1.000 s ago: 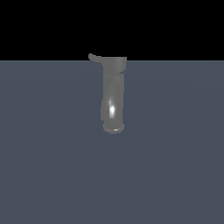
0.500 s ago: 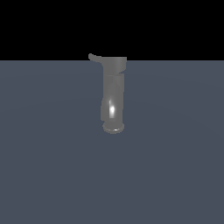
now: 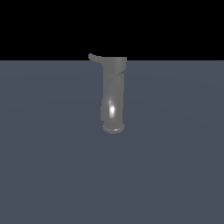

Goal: Turn on the faucet by rotating a designated handle.

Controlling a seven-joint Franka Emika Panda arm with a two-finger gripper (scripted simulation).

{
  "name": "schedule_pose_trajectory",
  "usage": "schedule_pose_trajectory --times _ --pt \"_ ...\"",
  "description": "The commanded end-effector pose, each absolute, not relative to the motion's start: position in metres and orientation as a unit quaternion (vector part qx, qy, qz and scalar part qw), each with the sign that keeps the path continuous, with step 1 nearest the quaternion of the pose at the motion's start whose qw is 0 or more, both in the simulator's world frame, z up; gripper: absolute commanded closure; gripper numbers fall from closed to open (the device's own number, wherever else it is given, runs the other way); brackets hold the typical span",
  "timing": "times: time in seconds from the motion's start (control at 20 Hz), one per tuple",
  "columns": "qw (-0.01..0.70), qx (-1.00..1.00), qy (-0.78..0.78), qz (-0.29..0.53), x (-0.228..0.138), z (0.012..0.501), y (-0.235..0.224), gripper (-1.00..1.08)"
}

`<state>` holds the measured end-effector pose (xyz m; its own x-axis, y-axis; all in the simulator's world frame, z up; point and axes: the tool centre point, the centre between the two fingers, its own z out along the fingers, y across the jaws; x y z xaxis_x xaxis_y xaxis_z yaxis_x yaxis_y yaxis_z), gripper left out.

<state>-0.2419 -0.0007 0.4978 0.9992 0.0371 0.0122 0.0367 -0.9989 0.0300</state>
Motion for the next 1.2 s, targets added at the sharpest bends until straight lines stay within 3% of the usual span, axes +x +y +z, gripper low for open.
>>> schedule_pose_trajectory --times 0.0,1.15 --pt "0.012 1.0 0.009 0.006 -0.237 0.497 0.0 1.08" --pt "-0.041 0.973 -0.228 -0.015 -0.131 0.468 0.014 1.08"
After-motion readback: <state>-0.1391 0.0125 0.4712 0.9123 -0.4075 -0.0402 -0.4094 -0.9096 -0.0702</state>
